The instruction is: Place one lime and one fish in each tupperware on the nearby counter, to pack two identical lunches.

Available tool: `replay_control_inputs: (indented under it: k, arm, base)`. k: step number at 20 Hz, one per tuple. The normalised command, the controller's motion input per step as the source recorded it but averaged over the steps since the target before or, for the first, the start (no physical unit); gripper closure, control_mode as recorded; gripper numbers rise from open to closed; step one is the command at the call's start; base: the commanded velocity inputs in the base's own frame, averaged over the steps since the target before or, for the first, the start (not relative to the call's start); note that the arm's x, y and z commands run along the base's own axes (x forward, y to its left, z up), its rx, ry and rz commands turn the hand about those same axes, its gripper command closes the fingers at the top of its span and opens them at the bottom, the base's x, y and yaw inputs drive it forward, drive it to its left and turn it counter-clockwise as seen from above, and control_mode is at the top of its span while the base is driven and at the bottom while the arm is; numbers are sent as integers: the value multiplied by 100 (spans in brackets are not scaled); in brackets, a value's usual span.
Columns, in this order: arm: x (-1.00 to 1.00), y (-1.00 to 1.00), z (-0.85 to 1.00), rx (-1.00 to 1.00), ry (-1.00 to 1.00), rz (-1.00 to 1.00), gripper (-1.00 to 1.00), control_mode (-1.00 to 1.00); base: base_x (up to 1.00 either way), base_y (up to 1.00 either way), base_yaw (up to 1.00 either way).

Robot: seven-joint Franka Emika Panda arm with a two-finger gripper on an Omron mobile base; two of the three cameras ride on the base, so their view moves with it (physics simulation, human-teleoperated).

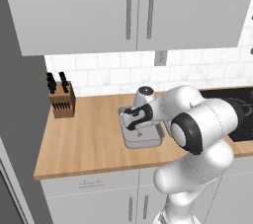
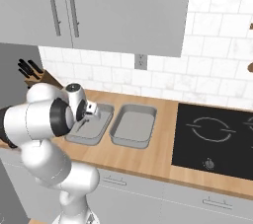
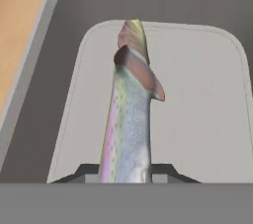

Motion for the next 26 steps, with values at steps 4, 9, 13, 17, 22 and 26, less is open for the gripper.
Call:
replay_control_inputs:
  k: [4, 9, 13, 17, 22, 26]
  arm:
    - [15, 11, -31, 0, 5, 0, 100, -100]
    - [32, 11, -12, 0, 0, 0, 100, -100]
    - [44, 17, -15, 0, 0, 0, 100, -100]
    - [28, 16, -30, 0, 0, 0, 100, -100]
    - [0, 8, -15, 0, 1, 0, -100, -100]
    - [0, 0, 0, 0, 0, 0, -100, -100]
  base:
    - [0, 0, 0]
    - [0, 0, 0]
    - [0, 0, 0]
    - [0, 0, 0]
    - [0, 0, 0]
    - [0, 0, 0]
